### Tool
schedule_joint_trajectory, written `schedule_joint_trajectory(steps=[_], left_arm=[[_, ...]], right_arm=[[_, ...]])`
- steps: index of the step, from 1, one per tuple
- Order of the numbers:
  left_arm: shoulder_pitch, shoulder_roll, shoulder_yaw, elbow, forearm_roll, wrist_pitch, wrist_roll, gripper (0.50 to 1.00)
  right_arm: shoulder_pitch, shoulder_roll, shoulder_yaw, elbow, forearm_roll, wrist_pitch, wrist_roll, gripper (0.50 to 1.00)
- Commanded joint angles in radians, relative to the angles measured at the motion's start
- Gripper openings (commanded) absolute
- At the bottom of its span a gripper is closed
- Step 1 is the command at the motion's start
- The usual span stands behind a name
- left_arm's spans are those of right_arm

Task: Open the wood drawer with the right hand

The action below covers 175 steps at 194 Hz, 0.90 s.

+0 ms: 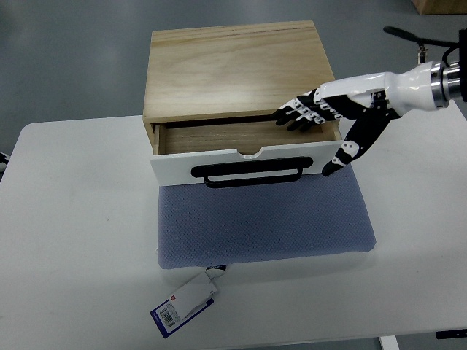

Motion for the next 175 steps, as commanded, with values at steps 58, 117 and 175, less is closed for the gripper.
schedule_joint_trajectory(steps=[58, 117, 175], left_arm=[[0.001, 0.0, 0.0, 0.0, 0.0, 0.0, 0.0, 1.0], [0.0, 0.0, 0.0, 0.0, 0.0, 0.0, 0.001, 1.0], [0.0, 0.0, 0.0, 0.0, 0.0, 0.0, 0.001, 1.0]], right_arm=[[-0.027, 0.064, 0.176, -0.579, 0.244, 0.0, 0.049, 0.95], [-0.137, 0.269, 0.265, -0.965, 0.382, 0.0, 0.121, 0.95], [-0.215, 0.501, 0.435, -1.152, 0.384, -0.313, 0.244, 0.95]])
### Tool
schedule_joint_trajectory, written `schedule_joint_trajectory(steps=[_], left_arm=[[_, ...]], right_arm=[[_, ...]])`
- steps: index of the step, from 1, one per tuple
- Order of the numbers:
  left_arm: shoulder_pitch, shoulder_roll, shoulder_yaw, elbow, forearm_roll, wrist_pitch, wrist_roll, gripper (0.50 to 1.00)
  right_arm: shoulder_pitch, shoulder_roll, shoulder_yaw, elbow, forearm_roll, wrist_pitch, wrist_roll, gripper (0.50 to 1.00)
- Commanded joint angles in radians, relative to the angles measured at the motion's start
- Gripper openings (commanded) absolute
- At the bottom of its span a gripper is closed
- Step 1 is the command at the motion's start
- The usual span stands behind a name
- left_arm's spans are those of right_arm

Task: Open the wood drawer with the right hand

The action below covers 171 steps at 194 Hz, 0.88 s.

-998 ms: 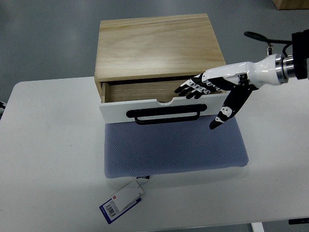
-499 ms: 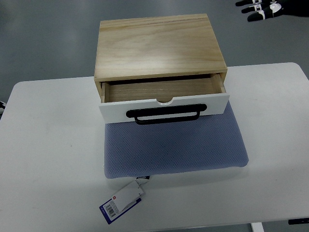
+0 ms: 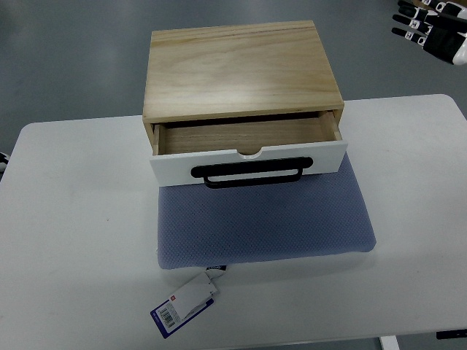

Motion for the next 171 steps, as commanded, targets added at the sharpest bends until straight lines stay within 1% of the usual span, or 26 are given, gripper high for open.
schedule_joint_trajectory(steps=[1, 25, 36, 52, 65, 71, 81, 82, 84, 86, 101, 110, 111, 171], left_arm=[[0.0, 0.0, 0.0, 0.0, 0.0, -0.001, 0.0, 1.0], [0.0, 0.0, 0.0, 0.0, 0.0, 0.0, 0.0, 1.0], [0.0, 0.0, 0.0, 0.0, 0.0, 0.0, 0.001, 1.0], [0.0, 0.0, 0.0, 0.0, 0.0, 0.0, 0.0, 1.0], [0.0, 0.0, 0.0, 0.0, 0.0, 0.0, 0.0, 1.0], [0.0, 0.0, 0.0, 0.0, 0.0, 0.0, 0.001, 1.0], [0.0, 0.0, 0.0, 0.0, 0.0, 0.0, 0.001, 1.0], [0.0, 0.0, 0.0, 0.0, 0.0, 0.0, 0.0, 1.0], [0.001, 0.0, 0.0, 0.0, 0.0, 0.0, 0.0, 1.0], [0.001, 0.0, 0.0, 0.0, 0.0, 0.0, 0.0, 1.0], [0.001, 0.0, 0.0, 0.0, 0.0, 0.0, 0.0, 1.0], [0.001, 0.0, 0.0, 0.0, 0.0, 0.0, 0.0, 1.0], [0.0, 0.0, 0.0, 0.0, 0.0, -0.001, 0.0, 1.0], [0.0, 0.0, 0.0, 0.0, 0.0, 0.0, 0.0, 1.0]], right_arm=[[-0.03, 0.075, 0.059, -0.046, 0.001, -0.111, 0.054, 0.95], [-0.059, 0.109, 0.067, -0.052, 0.001, -0.191, 0.129, 0.95], [-0.07, 0.117, 0.063, -0.052, -0.001, -0.199, 0.148, 0.95], [-0.087, 0.129, 0.057, -0.049, -0.01, -0.193, 0.149, 0.95], [-0.096, 0.13, 0.053, -0.044, -0.009, -0.18, 0.149, 0.95], [-0.102, 0.132, 0.051, -0.043, -0.007, -0.159, 0.149, 0.95], [-0.102, 0.132, 0.051, -0.043, -0.007, -0.159, 0.149, 0.95], [-0.117, 0.139, 0.048, -0.039, -0.009, -0.115, 0.149, 0.95], [-0.122, 0.143, 0.05, -0.039, -0.009, -0.102, 0.149, 0.95], [-0.122, 0.143, 0.05, -0.039, -0.009, -0.102, 0.149, 0.95], [-0.134, 0.156, 0.048, -0.039, -0.013, -0.018, 0.146, 0.95], [-0.134, 0.156, 0.048, -0.039, -0.013, -0.018, 0.146, 0.95], [-0.139, 0.156, 0.045, -0.039, -0.013, 0.007, 0.146, 0.95], [-0.156, 0.178, 0.034, -0.039, -0.015, 0.016, 0.146, 0.95]])
